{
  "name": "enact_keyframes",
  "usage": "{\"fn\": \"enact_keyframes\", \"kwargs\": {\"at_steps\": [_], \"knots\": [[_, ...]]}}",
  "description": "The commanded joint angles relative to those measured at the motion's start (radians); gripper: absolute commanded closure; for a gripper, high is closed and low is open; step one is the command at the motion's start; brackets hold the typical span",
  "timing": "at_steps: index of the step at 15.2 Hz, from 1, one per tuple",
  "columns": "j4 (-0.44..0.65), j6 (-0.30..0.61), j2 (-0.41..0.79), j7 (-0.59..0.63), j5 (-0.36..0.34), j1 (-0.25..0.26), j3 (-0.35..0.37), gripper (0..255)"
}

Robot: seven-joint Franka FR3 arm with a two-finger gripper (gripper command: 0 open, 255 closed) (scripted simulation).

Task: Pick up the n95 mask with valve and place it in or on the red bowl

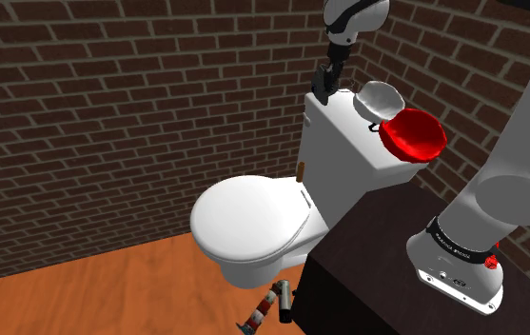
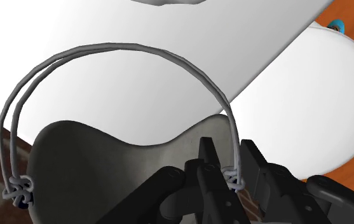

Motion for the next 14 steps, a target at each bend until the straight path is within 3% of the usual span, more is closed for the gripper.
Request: {"fn": "enact_keyframes", "kwargs": {"at_steps": [1, 7, 14], "knots": [[0.000, 0.000, 0.000, 0.000, 0.000, 0.000, 0.000, 255], [0.000, 0.000, 0.000, 0.000, 0.000, 0.000, 0.000, 255], [0.052, -0.085, -0.035, 0.013, -0.017, 0.003, -0.004, 255]]}}
